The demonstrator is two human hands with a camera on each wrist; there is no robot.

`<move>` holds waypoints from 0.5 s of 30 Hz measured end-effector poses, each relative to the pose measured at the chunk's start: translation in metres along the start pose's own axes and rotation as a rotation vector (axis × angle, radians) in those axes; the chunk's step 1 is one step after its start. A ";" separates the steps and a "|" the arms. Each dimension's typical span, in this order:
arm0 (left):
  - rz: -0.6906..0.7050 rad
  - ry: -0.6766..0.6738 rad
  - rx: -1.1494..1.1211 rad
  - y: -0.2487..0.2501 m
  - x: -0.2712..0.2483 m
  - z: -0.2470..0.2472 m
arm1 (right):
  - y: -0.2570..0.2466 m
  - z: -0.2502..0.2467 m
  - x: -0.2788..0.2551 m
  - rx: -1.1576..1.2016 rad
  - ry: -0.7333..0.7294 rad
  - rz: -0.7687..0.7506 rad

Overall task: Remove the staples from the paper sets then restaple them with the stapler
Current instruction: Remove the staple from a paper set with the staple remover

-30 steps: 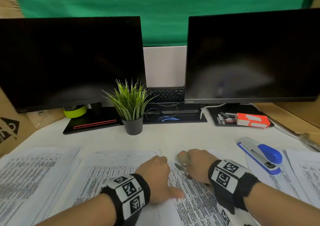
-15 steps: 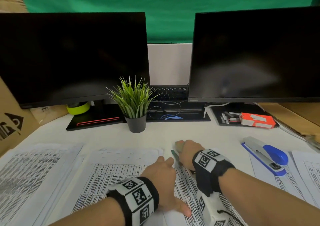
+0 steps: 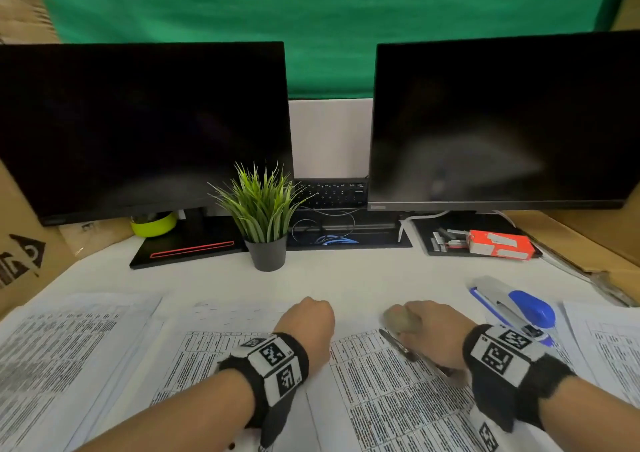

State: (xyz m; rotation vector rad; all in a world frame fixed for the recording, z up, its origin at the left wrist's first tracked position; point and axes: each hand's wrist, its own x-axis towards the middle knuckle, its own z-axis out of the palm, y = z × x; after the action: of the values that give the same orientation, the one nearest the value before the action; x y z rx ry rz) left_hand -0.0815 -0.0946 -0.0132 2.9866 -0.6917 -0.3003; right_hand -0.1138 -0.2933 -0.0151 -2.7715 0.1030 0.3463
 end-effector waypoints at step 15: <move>0.065 -0.125 -0.042 0.012 0.021 0.019 | -0.012 0.010 0.015 -0.021 0.030 -0.063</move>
State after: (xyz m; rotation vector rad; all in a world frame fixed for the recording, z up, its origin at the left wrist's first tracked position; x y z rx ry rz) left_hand -0.0720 -0.1152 -0.0343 2.9185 -0.7823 -0.4945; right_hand -0.1005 -0.2792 -0.0240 -2.7940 0.0198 0.2920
